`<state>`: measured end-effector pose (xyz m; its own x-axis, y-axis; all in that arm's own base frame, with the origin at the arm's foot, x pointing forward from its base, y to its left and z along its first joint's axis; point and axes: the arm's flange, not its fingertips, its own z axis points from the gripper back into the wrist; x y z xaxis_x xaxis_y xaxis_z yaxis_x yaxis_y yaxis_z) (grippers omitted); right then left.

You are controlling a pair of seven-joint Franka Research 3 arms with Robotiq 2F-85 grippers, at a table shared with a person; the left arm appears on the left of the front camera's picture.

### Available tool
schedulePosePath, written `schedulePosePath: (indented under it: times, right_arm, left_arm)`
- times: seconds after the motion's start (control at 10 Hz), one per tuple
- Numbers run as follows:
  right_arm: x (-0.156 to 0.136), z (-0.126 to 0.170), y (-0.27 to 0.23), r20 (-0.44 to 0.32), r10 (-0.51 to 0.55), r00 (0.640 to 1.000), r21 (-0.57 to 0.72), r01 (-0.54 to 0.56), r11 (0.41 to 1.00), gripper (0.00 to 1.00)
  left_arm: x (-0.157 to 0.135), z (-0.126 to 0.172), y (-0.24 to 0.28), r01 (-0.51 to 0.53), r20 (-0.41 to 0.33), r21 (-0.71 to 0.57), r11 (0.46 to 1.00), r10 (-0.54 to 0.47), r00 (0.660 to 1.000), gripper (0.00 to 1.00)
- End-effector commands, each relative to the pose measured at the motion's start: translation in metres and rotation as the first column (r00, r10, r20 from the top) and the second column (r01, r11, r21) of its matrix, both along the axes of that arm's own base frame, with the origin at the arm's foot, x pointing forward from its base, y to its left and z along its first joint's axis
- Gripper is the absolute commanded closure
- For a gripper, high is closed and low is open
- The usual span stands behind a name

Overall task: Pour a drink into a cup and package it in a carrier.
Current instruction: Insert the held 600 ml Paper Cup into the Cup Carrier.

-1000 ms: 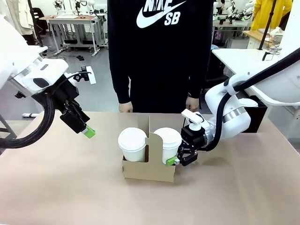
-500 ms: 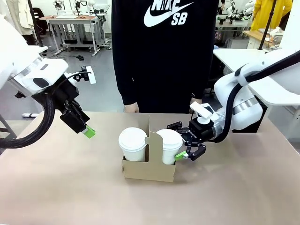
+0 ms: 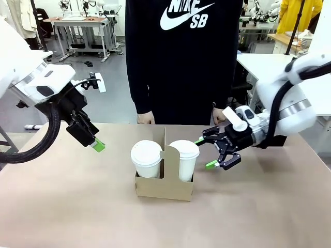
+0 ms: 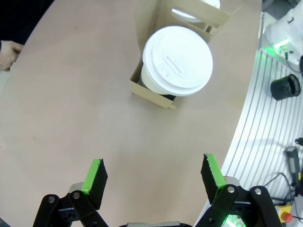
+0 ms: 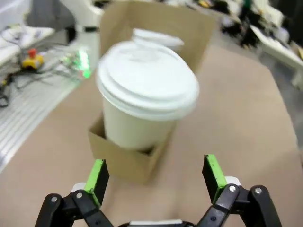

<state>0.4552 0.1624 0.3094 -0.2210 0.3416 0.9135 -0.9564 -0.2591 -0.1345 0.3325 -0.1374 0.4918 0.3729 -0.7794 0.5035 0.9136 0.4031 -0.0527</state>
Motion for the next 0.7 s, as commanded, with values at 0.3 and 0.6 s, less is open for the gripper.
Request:
schedulePosePath:
  times: [0.3,0.6]
  right_arm:
    - [-0.082,0.087,-0.097,-0.065,-0.742,0.668,-0.27,0.704,0.657,0.0]
    - [-0.111,0.11,-0.133,-0.025,-0.892,0.451,-0.335,0.837,0.432,0.0]
  left_arm:
    - [0.001,-0.001,-0.001,0.0,-0.002,-0.021,1.0,0.0,1.0,0.0]
    - [0.001,-0.001,-0.001,0.0,-0.002,-0.021,1.0,0.0,1.0,0.0]
